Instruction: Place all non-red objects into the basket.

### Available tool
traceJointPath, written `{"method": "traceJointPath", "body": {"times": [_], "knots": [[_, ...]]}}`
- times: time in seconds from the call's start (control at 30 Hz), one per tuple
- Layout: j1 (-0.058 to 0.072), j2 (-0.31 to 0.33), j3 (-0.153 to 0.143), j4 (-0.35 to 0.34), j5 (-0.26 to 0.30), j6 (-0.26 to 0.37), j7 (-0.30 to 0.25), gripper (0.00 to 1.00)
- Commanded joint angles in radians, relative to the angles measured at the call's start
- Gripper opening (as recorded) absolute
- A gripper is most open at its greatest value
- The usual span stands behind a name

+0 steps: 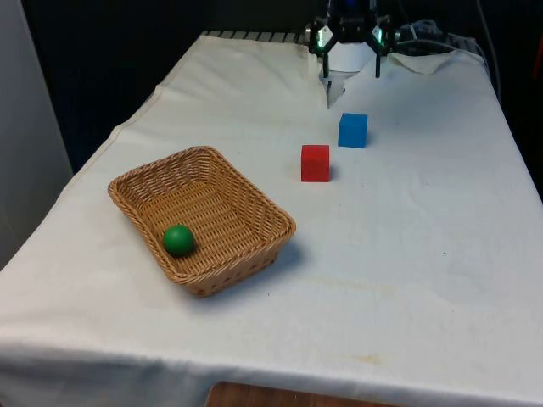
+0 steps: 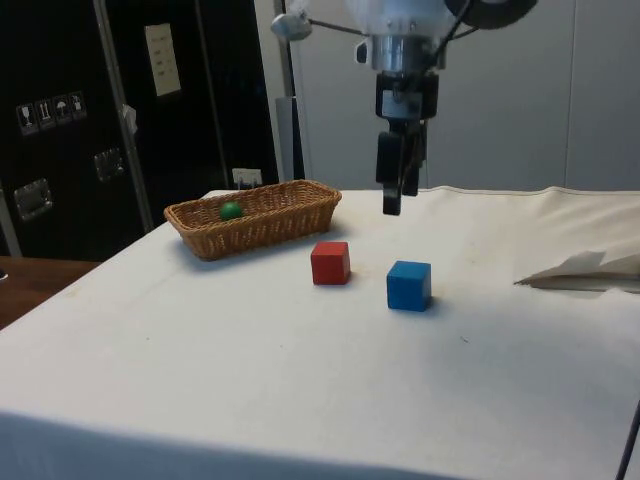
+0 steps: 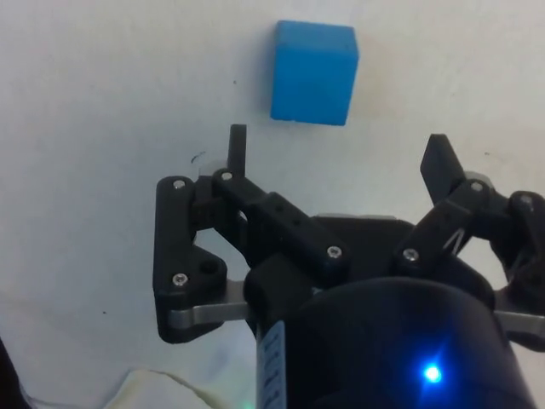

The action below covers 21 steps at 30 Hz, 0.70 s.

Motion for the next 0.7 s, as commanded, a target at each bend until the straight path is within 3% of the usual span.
{"method": "traceJointPath", "body": {"times": [0.0, 0.2, 0.37, 0.43, 0.47, 0.5, 0.67], "knots": [[-0.006, 0.018, 0.017, -0.004, -0.017, 0.025, 0.028, 1.00], [0.000, 0.037, 0.035, -0.010, 0.000, 0.036, 0.031, 1.00], [0.009, 0.096, 0.056, -0.006, 0.017, 0.086, 0.059, 1.00], [0.009, 0.117, 0.062, -0.003, 0.025, 0.098, 0.065, 1.00], [0.000, 0.113, 0.064, -0.003, 0.011, 0.086, 0.065, 1.00], [0.009, 0.126, 0.064, -0.002, 0.028, 0.104, 0.065, 1.00], [0.007, 0.179, 0.067, -0.002, 0.039, 0.150, 0.060, 1.00]]}}
